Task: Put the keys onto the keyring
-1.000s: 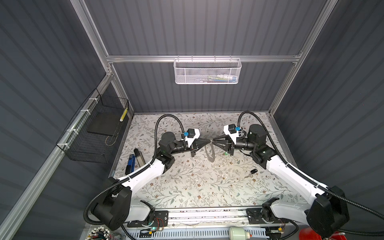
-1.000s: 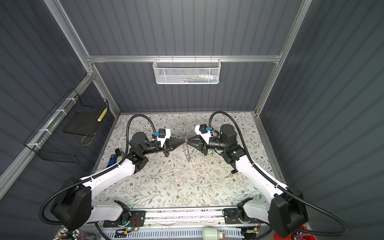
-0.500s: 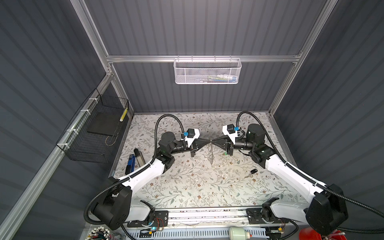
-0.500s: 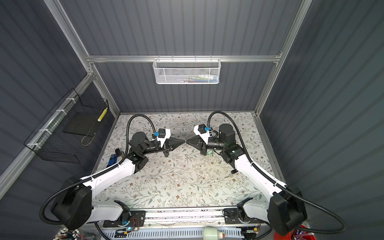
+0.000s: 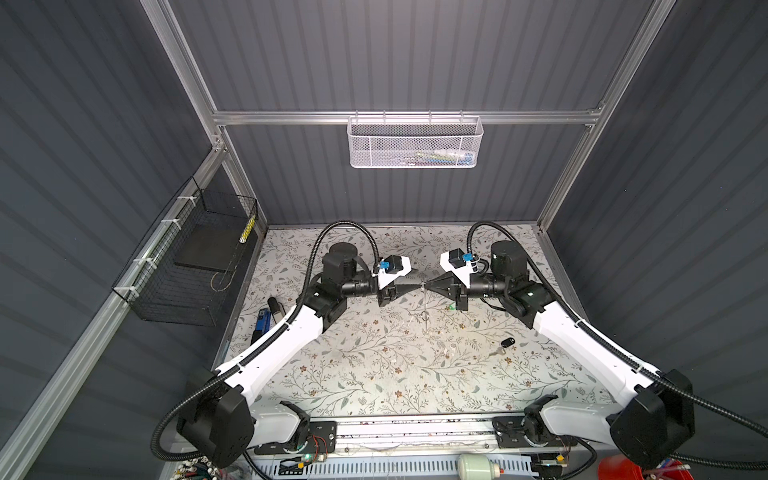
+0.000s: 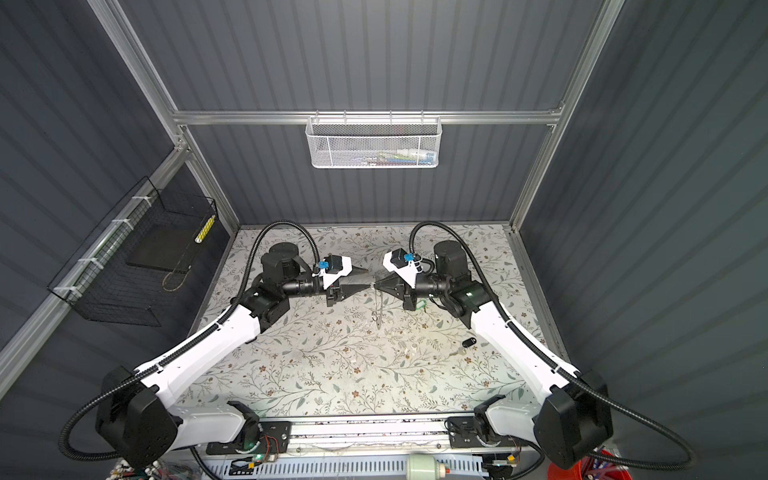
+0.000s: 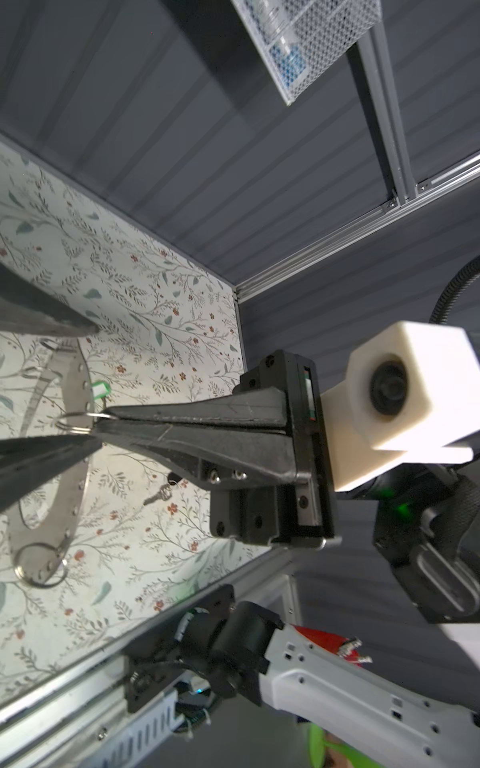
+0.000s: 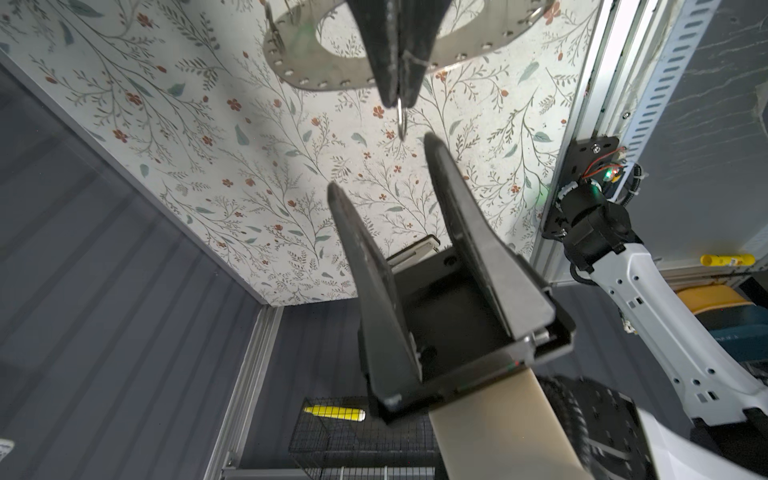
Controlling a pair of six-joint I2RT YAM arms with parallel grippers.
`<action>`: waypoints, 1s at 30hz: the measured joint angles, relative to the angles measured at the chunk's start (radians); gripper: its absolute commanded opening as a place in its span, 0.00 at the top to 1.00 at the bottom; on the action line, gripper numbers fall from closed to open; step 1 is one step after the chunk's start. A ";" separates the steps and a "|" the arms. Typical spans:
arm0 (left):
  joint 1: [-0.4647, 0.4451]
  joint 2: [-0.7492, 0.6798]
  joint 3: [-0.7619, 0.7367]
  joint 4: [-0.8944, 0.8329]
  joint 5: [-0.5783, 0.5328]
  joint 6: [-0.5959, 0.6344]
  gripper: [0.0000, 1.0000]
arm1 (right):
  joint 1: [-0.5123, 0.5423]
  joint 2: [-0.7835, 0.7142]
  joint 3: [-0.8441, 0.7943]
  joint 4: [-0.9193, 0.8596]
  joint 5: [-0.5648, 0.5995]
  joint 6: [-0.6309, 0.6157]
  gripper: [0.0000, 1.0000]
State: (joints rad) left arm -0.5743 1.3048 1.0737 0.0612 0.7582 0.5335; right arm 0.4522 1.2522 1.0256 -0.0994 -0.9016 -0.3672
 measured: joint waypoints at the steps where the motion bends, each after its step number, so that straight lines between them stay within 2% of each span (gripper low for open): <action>1: 0.000 -0.002 0.022 -0.052 -0.010 0.041 0.63 | 0.000 0.000 0.010 -0.031 0.010 -0.022 1.00; 5: 0.000 -0.003 0.049 -0.185 -0.033 0.138 0.67 | 0.002 0.000 0.032 -0.134 0.037 -0.084 1.00; 12: -0.024 0.023 0.075 -0.298 -0.051 0.212 0.67 | 0.014 0.000 0.037 -0.213 0.061 -0.123 1.00; 21: -0.063 0.063 0.121 -0.333 -0.073 0.219 0.71 | 0.029 0.016 0.060 -0.237 0.065 -0.132 1.00; 27: -0.075 0.076 0.141 -0.359 -0.091 0.222 0.81 | 0.031 0.017 0.069 -0.248 0.073 -0.134 1.00; 30: -0.080 0.079 0.143 -0.375 -0.098 0.225 0.82 | 0.033 0.017 0.069 -0.251 0.080 -0.135 1.00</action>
State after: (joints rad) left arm -0.6540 1.3838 1.2167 -0.3134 0.6605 0.7589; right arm 0.4850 1.2694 1.0943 -0.3504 -0.8219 -0.5022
